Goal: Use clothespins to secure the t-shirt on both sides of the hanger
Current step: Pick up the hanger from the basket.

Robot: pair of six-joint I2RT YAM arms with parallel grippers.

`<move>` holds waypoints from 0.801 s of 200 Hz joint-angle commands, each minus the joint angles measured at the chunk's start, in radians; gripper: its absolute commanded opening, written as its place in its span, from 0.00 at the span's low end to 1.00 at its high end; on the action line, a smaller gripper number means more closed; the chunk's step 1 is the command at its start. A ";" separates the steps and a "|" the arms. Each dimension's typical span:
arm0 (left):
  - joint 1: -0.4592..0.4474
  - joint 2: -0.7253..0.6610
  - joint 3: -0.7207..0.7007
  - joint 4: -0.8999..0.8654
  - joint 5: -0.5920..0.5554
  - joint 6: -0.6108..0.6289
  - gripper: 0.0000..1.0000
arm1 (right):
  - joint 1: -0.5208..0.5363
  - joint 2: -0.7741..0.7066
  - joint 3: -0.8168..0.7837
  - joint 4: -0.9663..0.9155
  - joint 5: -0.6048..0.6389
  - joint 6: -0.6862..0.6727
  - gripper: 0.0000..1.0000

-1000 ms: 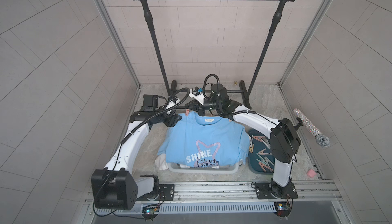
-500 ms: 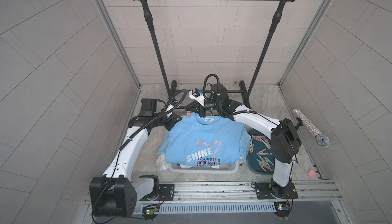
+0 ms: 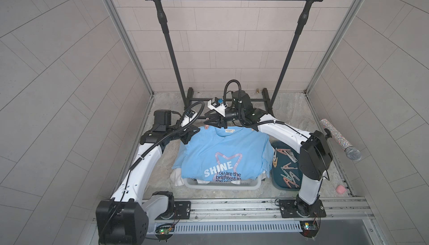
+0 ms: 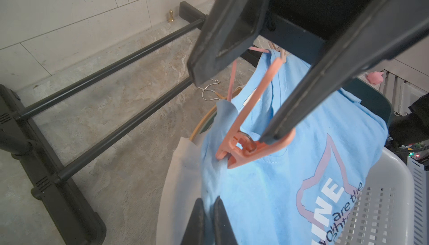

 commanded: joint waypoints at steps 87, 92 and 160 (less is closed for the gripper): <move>-0.001 -0.066 -0.026 0.106 0.051 0.026 0.00 | -0.006 -0.219 -0.089 -0.066 -0.006 -0.196 0.79; -0.002 -0.070 -0.027 0.110 0.052 0.024 0.00 | 0.000 -0.220 -0.088 -0.093 0.000 -0.221 0.80; -0.002 -0.088 -0.034 0.139 0.054 0.004 0.00 | 0.064 -0.146 -0.022 -0.266 0.157 -0.340 0.79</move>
